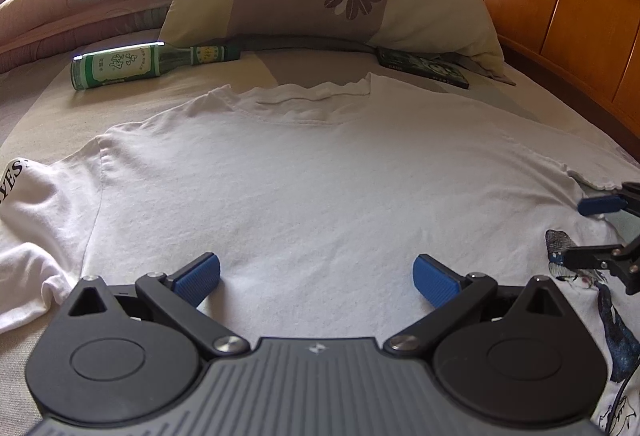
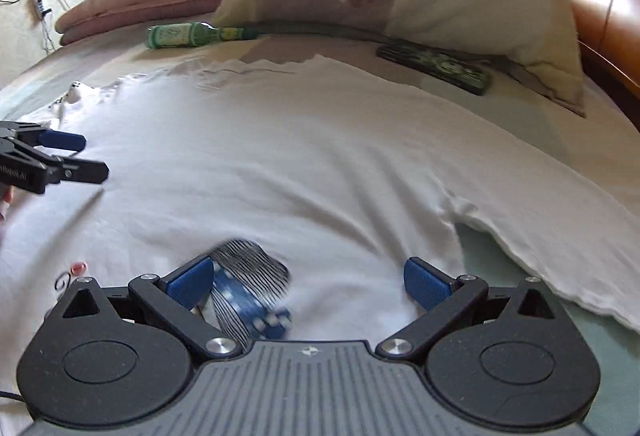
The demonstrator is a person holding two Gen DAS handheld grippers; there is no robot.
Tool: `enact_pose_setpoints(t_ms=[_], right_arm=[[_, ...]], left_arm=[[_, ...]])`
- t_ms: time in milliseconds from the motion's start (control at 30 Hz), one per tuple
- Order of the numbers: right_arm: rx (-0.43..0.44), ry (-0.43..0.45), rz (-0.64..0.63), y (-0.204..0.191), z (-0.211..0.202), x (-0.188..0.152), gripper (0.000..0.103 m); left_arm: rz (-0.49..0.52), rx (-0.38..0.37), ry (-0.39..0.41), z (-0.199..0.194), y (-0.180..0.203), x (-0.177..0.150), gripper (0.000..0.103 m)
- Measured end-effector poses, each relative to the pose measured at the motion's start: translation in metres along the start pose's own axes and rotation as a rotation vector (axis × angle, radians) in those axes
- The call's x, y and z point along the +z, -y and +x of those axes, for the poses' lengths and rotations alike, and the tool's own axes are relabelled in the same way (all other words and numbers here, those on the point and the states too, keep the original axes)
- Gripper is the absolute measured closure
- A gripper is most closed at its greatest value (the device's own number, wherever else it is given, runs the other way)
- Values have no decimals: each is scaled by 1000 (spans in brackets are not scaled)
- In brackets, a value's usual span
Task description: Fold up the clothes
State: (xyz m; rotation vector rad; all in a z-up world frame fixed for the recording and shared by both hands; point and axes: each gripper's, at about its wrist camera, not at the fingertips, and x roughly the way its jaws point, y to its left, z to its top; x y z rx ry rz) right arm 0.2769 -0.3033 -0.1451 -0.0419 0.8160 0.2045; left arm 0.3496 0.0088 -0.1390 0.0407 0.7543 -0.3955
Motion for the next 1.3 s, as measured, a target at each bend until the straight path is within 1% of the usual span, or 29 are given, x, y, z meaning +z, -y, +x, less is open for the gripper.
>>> enact_pose_setpoints(t_ms=[100,133,233,333,433,467,567,667,800,900,967,1000,1067,1133,1200,1267,1300], right_arm=[[-68,-52,55,3,-20,-8,0],[-67,-55,68,0,-26,-9,0],[-23,20,35,-27,-41,-6,0],[18,56,7,-60,-33,0,0],[43,38,36,-79,-12,0,0],[38,27,47,-82,-7,-3,0],[-27,34,34,-89,-14,-27,0],[-75,32,65,-92,-42,-56,0],[-124,26,137,-96,-78,-92,0],[-150,-3,154,-103,-92,-100,0],[-148,4,137,-108,-93,-93,0],[-152,28,119,-110,-92,-85,0],[-160,86,82,-114,-85,-64,0],[-139,108,78,-115,-68,-39,0],[-127,88,108,-115,-46,-22,0],[-121,44,140,-115,-22,-11,0],[-119,26,149,-117,-14,-12,0]], left_arm=[[-20,-10,1,-2,-1,1,1],[-21,-10,3,-3,-1,1,1],[-9,-9,20,-9,4,2,1],[-3,-28,40,-16,9,1,1],[27,-25,49,-21,16,-1,1],[44,-19,51,-24,18,-3,1],[113,-4,64,-32,23,-9,1],[162,6,72,-40,23,-14,1],[147,9,78,-49,16,-17,1],[122,-3,89,-55,11,-19,1],[123,-3,98,-59,11,-21,1],[128,0,103,-62,11,-22,1],[141,5,106,-65,12,-25,1],[147,19,103,-65,12,-28,1],[147,43,93,-64,14,-31,1],[154,48,85,-63,15,-33,1],[163,48,86,-63,16,-34,1]])
